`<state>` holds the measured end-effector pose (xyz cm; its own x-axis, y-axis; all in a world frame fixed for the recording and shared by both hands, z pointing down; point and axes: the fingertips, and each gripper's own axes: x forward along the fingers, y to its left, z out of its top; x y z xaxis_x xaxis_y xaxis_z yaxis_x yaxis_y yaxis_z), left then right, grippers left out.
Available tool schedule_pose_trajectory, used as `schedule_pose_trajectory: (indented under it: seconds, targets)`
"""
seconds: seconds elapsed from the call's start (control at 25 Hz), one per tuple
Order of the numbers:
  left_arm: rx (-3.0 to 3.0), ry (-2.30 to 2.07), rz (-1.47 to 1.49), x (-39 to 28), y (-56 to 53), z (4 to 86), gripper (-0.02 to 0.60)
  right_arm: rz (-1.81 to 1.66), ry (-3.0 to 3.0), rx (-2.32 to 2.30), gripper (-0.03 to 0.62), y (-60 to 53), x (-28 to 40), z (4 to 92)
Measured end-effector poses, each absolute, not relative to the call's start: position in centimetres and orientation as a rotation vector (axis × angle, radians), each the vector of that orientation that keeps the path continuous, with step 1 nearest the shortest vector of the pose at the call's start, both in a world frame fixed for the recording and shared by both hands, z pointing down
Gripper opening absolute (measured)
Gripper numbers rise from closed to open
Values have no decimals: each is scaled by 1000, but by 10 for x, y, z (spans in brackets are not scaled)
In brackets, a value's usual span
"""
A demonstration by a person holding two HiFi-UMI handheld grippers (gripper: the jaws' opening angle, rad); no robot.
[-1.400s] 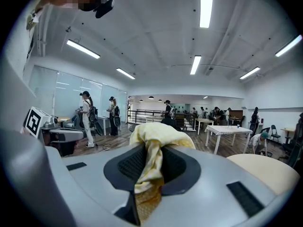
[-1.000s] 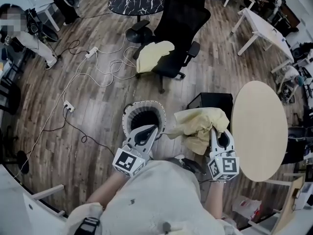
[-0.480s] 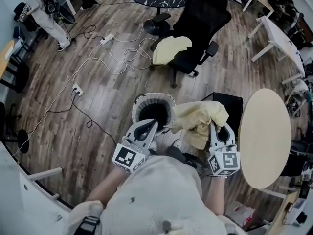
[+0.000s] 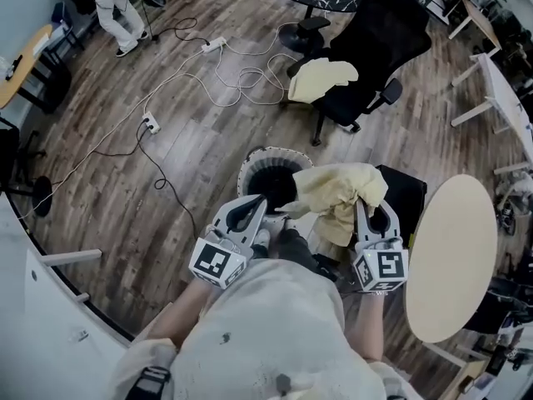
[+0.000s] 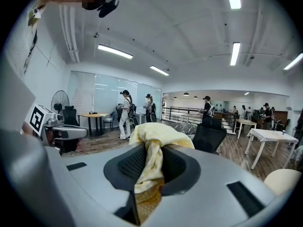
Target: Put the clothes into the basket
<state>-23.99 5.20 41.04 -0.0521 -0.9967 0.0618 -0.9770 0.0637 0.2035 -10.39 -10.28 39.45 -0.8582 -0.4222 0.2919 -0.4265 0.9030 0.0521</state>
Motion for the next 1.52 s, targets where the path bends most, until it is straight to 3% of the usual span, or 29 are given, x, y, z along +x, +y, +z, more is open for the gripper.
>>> schedule_pose_trajectory:
  seconds: [1.52]
  targets:
    - [1869,-2268,-159,-275,48,428,20,221,-2488,175,87,-102,-212,544]
